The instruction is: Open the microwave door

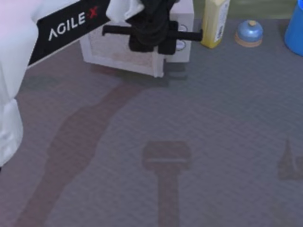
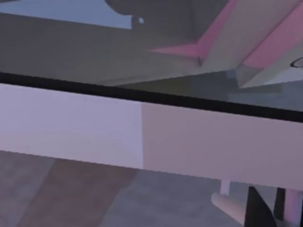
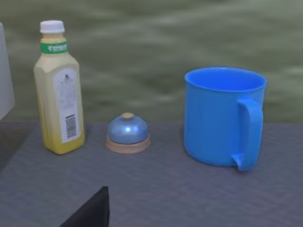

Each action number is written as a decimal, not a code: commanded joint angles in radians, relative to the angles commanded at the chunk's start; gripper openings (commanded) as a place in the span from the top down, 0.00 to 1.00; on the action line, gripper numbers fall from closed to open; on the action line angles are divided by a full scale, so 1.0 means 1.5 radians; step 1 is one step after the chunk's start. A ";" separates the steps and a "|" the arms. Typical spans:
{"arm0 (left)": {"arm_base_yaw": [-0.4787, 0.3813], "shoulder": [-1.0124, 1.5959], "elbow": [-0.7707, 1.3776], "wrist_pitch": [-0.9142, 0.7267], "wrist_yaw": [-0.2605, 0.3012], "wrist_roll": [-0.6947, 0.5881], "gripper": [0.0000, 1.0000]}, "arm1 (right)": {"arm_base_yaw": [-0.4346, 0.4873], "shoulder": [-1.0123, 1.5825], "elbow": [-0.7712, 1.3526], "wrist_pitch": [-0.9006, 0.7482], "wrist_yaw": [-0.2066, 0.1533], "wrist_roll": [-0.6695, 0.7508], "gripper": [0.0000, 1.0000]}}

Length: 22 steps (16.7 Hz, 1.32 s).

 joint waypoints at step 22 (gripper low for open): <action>0.009 -0.061 -0.097 0.048 0.033 0.064 1.00 | 0.000 0.000 0.000 0.000 0.000 0.000 0.00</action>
